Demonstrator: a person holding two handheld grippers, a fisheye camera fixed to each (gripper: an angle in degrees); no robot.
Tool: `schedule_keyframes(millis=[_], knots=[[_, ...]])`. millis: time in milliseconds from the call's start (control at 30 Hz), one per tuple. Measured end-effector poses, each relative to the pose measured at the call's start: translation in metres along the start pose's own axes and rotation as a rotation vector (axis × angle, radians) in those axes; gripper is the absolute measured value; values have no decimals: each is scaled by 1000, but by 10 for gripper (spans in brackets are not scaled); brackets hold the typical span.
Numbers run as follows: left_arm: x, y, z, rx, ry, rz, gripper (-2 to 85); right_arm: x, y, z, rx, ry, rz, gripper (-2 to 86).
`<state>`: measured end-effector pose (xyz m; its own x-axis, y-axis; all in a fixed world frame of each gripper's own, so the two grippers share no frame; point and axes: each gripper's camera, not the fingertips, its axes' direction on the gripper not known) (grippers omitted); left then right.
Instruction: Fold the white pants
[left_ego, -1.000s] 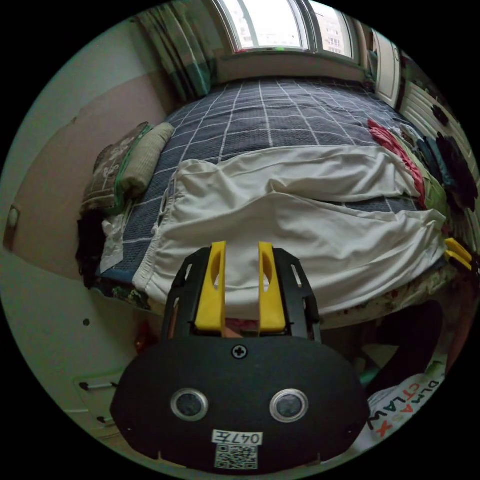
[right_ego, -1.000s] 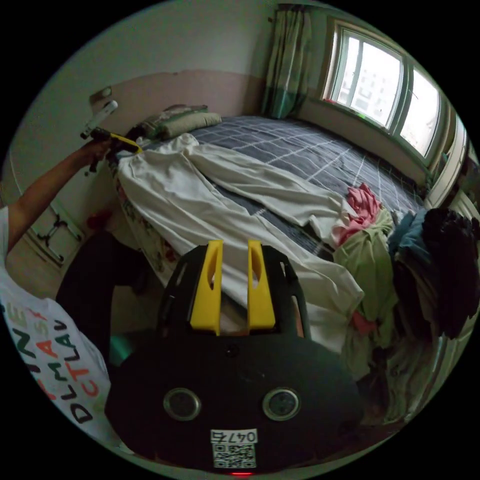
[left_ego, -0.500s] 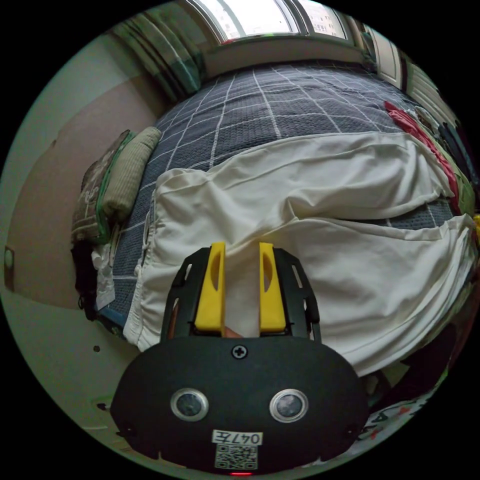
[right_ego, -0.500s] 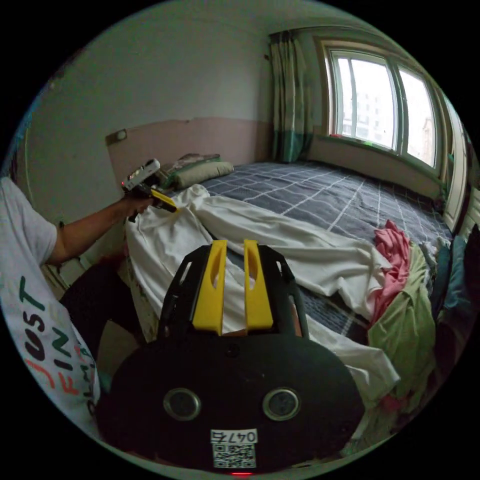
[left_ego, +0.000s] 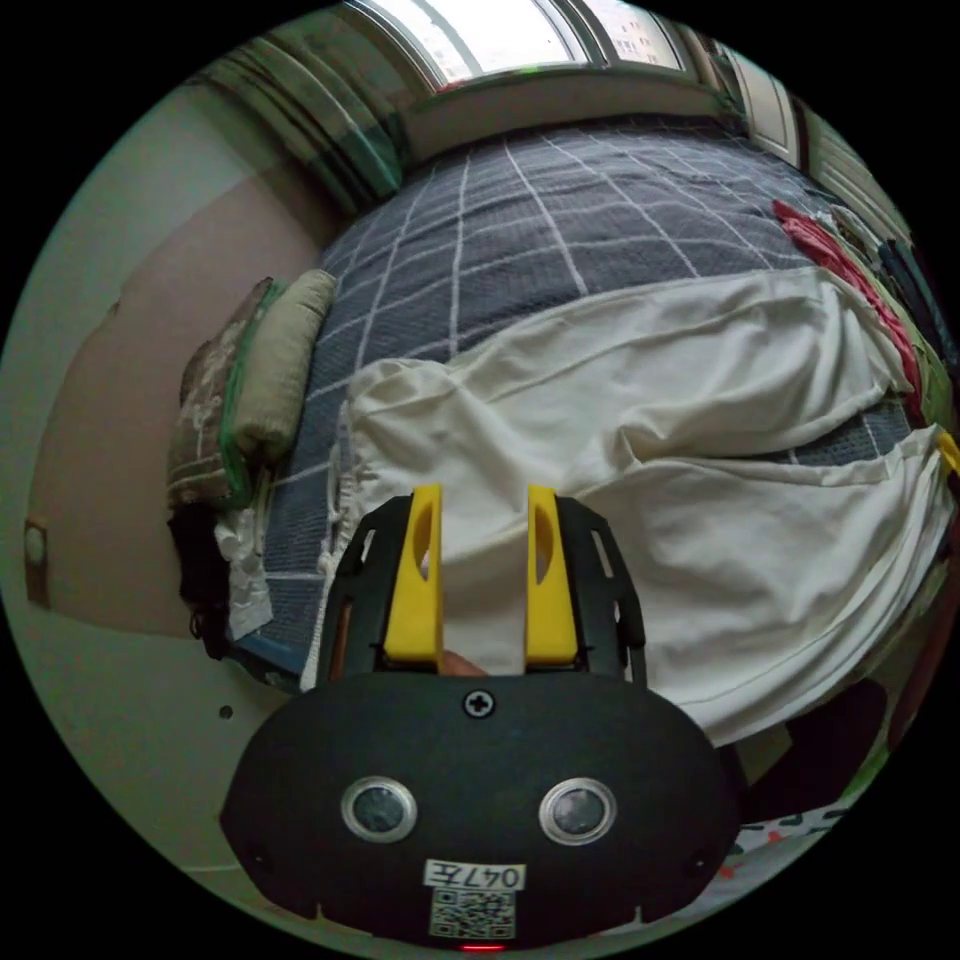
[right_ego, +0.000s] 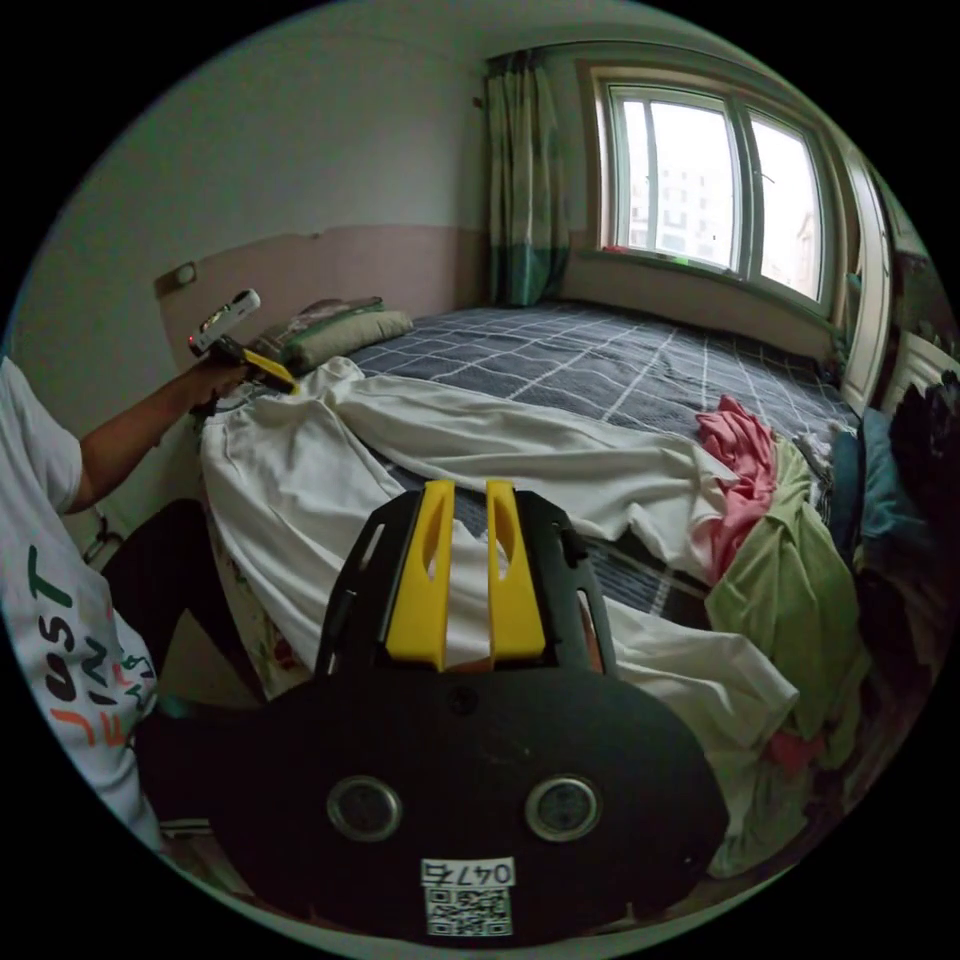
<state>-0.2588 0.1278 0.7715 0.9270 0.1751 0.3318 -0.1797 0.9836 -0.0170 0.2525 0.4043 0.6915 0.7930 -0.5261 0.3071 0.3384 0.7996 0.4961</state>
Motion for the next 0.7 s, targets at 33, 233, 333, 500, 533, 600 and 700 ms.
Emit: schedule_keyframes(millis=[33,233,333,500,533,600,700], knots=[[-15,-8,-1,23,-29,-12,112,-4,-3,2,-3,3,-5,16],[-103,-79,77,-136,34,-70,187,-29,-47,27,-73,-14,-123,27],[-138,-103,127,-185,139,-180,174,-32,-85,52,-114,-22,-245,31],[-153,-124,185,-315,213,-142,95,-33,-126,99,-191,-38,-349,28],[-151,-125,183,-300,205,-105,79,-33,-127,101,-195,-47,-339,27],[-147,-122,169,-243,127,-66,58,-35,-126,102,-197,-87,-268,24],[-144,-105,133,-64,-41,-113,26,-44,-119,86,-204,-52,-197,20]])
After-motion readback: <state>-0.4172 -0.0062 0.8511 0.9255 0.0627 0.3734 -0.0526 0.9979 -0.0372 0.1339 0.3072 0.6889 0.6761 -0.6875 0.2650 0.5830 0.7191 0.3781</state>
